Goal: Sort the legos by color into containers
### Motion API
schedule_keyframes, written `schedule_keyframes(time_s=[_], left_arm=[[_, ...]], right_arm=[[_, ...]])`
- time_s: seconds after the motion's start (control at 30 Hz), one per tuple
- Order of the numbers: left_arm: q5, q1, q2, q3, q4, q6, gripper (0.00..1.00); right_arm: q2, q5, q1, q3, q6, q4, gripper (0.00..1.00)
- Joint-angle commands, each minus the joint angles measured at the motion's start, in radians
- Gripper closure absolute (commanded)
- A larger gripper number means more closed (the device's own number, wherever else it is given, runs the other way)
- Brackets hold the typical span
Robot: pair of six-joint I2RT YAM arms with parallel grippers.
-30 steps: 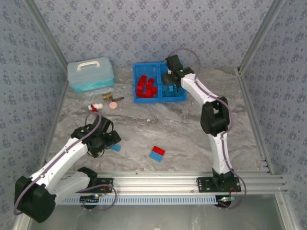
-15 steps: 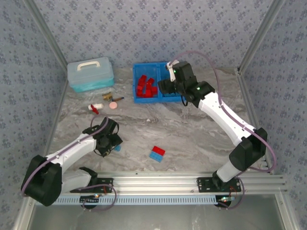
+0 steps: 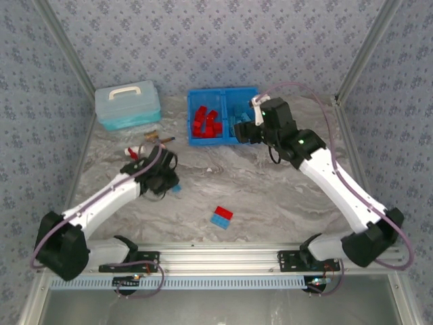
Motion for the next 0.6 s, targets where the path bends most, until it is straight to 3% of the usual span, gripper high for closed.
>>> schedule_keyframes(time_s=[0.0, 0.37, 0.57], left_arm=[[-0.062, -0.048, 0.163, 0.285, 0.051, 0.17, 0.95], [-0.108, -0.066, 0.927, 1.239, 0.057, 0.445, 0.96], [-0.116, -0.084, 1.217, 1.6, 0.051, 0.546, 0.84]], right_arm=[[-0.06, 0.035, 0.002, -0.065, 0.076, -0.031, 0.17], [-0.242, 0.099, 0.006, -0.218, 0.196, -0.13, 0.16], [-0.314, 0.112, 0.01, -0.285, 0.224, -0.173, 0.16]])
